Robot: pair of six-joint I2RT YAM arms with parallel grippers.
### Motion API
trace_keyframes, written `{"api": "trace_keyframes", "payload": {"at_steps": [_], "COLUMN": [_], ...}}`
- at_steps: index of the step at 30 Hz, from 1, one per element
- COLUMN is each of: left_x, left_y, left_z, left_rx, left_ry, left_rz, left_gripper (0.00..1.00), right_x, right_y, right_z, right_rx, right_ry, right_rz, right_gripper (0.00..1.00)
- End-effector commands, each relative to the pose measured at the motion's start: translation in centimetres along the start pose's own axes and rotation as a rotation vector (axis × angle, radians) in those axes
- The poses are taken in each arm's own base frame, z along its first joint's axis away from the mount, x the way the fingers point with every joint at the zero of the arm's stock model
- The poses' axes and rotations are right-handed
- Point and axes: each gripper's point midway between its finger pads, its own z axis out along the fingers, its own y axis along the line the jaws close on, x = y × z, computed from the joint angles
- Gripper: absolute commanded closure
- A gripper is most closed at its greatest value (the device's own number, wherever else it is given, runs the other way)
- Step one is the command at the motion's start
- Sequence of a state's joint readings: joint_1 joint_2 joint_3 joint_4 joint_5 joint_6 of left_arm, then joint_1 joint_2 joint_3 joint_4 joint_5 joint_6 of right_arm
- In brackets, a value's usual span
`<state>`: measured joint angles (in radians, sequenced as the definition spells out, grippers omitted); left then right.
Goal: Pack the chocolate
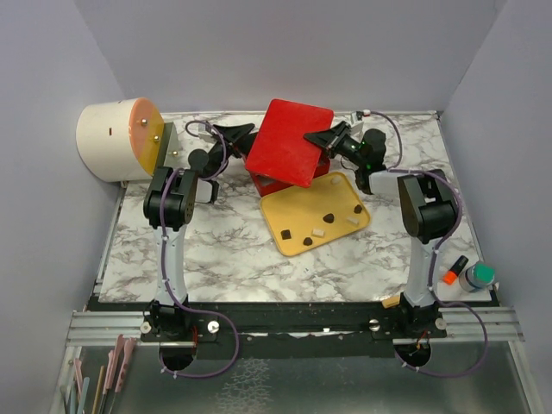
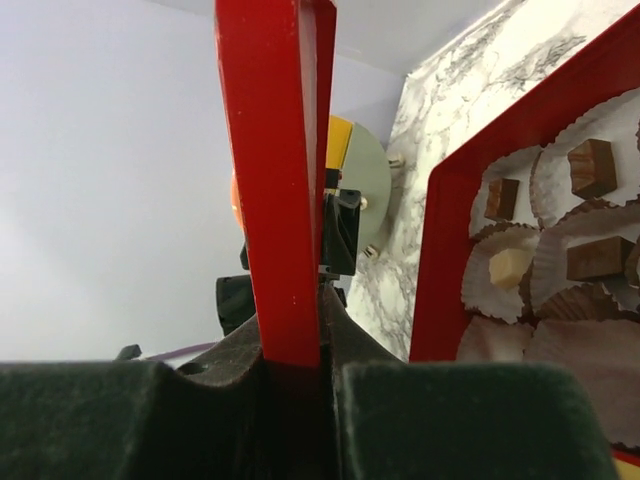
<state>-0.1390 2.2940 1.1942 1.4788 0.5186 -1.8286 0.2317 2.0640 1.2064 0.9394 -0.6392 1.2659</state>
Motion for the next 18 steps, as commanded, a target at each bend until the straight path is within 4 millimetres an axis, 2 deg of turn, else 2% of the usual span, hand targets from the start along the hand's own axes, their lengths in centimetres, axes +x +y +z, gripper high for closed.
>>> {"api": "trace_keyframes", "payload": {"at_steps": [1, 9, 18], "left_x": [-0.4, -2.4, -5.0], "left_y": [-6.0, -5.6, -4.5], "left_z": [-0.9, -1.9, -3.0], "left_rx": [0.267, 0.247, 0.191], "left_ry": [0.0, -0.054, -0.127], "left_rz": [0.146, 0.169, 0.205], "left_gripper": [0.43, 0.36, 0.31], "right_x": [-0.4, 1.0, 1.0], "right_y": [1.4, 0.9, -0.3], "right_z": [0.8, 3.3, 4.2], "right_rx": [-0.105, -0.144, -0.164], "right_ry": [-0.087, -0.122, -0.166], "right_rz": [0.044, 0.1, 0.136], "right_gripper": [1.0, 1.0, 1.0]}}
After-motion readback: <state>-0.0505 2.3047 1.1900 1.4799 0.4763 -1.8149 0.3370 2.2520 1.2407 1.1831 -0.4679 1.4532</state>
